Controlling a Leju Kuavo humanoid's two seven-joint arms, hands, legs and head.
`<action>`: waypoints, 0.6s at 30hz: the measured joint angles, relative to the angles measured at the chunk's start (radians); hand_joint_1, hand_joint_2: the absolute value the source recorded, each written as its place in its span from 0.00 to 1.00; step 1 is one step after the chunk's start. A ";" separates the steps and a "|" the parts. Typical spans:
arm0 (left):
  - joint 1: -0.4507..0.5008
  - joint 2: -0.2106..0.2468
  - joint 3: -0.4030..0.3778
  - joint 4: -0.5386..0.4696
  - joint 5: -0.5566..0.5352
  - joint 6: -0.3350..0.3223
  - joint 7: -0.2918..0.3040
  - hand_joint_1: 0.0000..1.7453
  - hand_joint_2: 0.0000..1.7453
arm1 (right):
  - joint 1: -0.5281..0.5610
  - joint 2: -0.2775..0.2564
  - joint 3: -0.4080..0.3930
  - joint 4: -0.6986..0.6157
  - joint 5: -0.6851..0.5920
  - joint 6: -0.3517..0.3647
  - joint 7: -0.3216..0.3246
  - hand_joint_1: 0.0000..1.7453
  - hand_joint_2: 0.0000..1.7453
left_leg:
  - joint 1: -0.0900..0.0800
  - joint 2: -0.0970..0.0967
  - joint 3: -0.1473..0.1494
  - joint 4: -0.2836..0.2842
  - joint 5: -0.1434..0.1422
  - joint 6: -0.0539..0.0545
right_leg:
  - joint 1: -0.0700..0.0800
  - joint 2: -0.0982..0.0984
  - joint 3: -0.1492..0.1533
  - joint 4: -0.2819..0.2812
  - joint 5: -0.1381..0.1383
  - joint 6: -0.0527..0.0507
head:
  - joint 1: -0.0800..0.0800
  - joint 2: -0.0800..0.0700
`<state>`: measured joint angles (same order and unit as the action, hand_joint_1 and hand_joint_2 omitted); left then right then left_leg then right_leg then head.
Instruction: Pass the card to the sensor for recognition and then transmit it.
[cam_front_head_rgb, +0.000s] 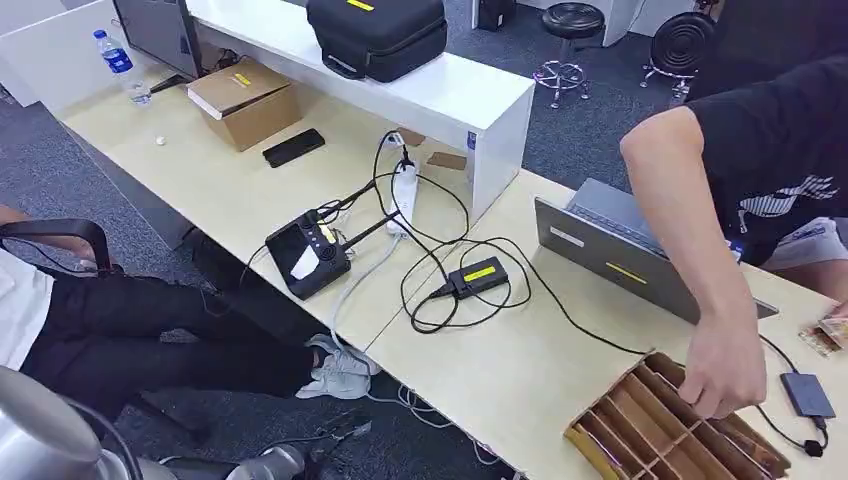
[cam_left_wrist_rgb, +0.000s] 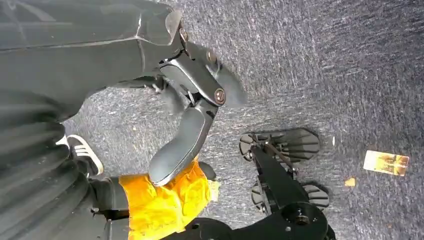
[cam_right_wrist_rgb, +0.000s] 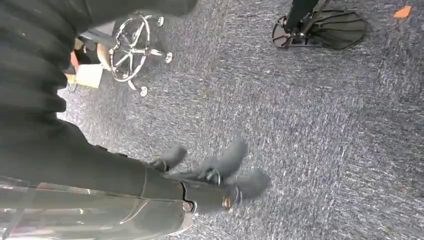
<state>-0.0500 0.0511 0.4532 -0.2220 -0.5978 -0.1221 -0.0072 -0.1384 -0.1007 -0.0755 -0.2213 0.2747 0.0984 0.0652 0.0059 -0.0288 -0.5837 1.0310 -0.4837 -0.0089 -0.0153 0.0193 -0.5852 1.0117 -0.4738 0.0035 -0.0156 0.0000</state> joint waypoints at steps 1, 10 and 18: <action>0.000 0.000 0.000 0.000 0.000 0.000 0.000 0.00 1.00 | 0.000 0.000 0.000 0.000 0.000 0.000 0.000 0.00 1.00 | 0.000 0.000 0.000 0.000 0.000 0.000 | 0.000 0.000 0.000 0.000 0.000 0.000 | 0.000 0.000; 0.000 0.000 0.000 0.000 -0.003 0.010 0.000 0.00 1.00 | -0.001 0.000 0.000 0.000 0.015 -0.036 0.007 0.00 1.00 | 0.000 0.000 0.000 0.000 0.000 0.000 | 0.000 0.000 0.000 0.000 0.000 0.000 | 0.000 0.000; 0.000 0.000 0.000 0.000 -0.003 0.010 0.000 0.00 1.00 | -0.002 0.000 0.000 0.000 0.015 -0.037 0.007 0.00 1.00 | 0.000 0.000 0.000 0.000 0.000 0.000 | 0.000 0.000 0.000 0.000 0.000 0.000 | 0.000 0.000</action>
<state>-0.0498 0.0511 0.4536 -0.2220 -0.6012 -0.1118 -0.0072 -0.1400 -0.1007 -0.0755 -0.2213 0.2899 0.0614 0.0721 0.0059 -0.0288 -0.5837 1.0310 -0.4836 -0.0089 -0.0153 0.0193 -0.5852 1.0117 -0.4738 0.0035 -0.0156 0.0000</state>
